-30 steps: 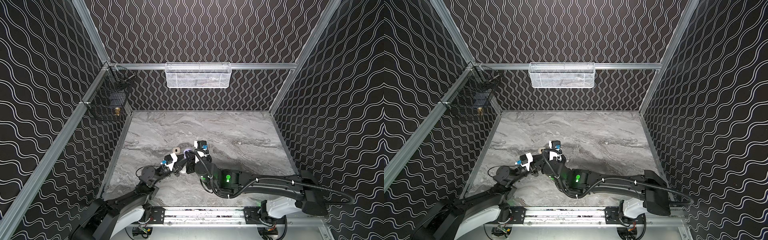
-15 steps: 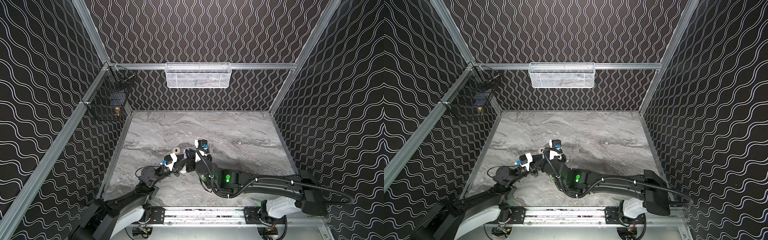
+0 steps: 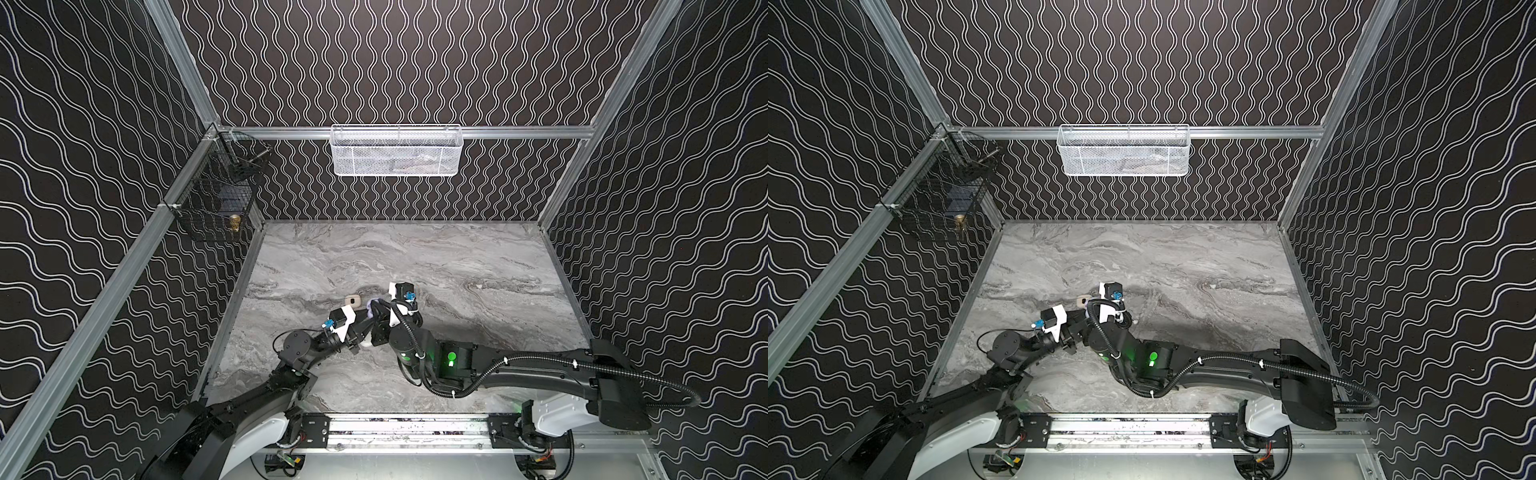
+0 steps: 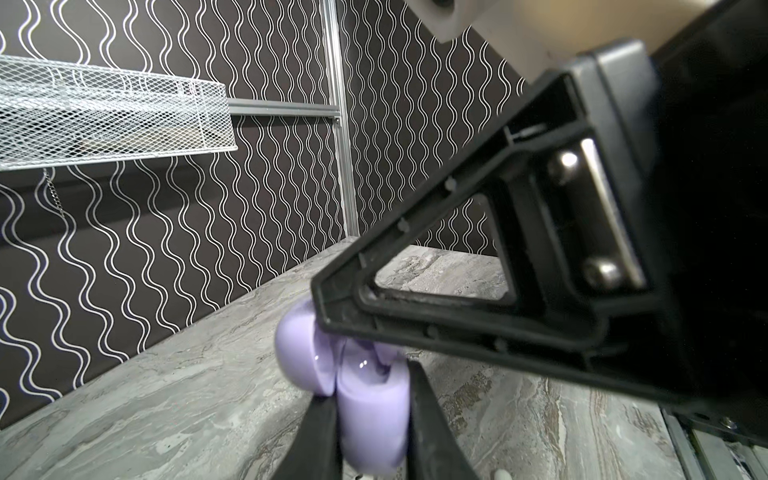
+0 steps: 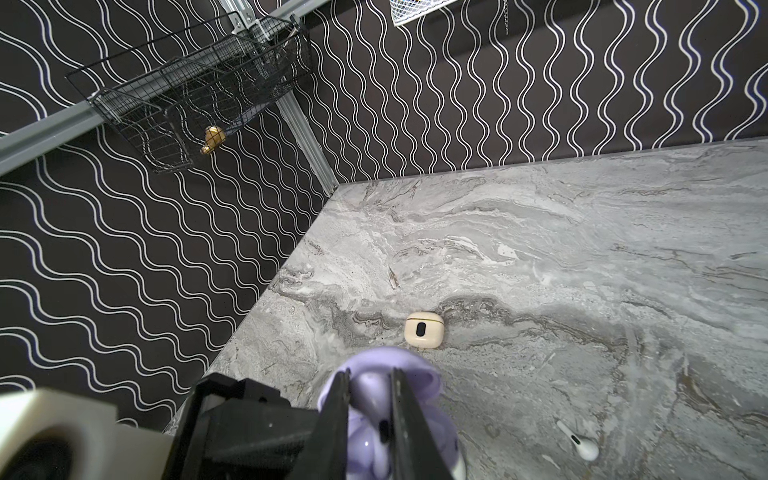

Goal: Insert the wireless bluetooth earbuds into the charging case
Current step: 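Lower the lavender earbud into the open case slot with the right gripper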

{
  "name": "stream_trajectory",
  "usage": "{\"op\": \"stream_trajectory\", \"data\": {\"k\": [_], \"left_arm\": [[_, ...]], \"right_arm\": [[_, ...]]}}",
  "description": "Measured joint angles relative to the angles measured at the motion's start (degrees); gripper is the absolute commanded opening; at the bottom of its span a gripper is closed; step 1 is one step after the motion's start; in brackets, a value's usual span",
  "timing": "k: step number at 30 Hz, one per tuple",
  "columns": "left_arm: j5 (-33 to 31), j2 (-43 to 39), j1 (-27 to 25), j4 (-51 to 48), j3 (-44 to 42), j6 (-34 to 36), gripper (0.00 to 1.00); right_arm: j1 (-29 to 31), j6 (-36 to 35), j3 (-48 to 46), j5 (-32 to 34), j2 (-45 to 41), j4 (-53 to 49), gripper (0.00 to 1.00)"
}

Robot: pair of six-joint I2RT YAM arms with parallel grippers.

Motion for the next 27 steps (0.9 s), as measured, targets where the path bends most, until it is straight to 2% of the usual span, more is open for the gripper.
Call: {"op": "stream_trajectory", "data": {"k": [12, 27], "left_arm": [[0.3, -0.5, 0.0, -1.5, 0.1, -0.1, 0.0], [0.1, -0.4, 0.0, 0.3, 0.1, -0.1, 0.0]], "right_arm": [[0.2, -0.1, -3.5, -0.9, -0.8, 5.3, 0.0], [1.4, 0.2, -6.1, -3.6, -4.2, 5.4, 0.44]]}}
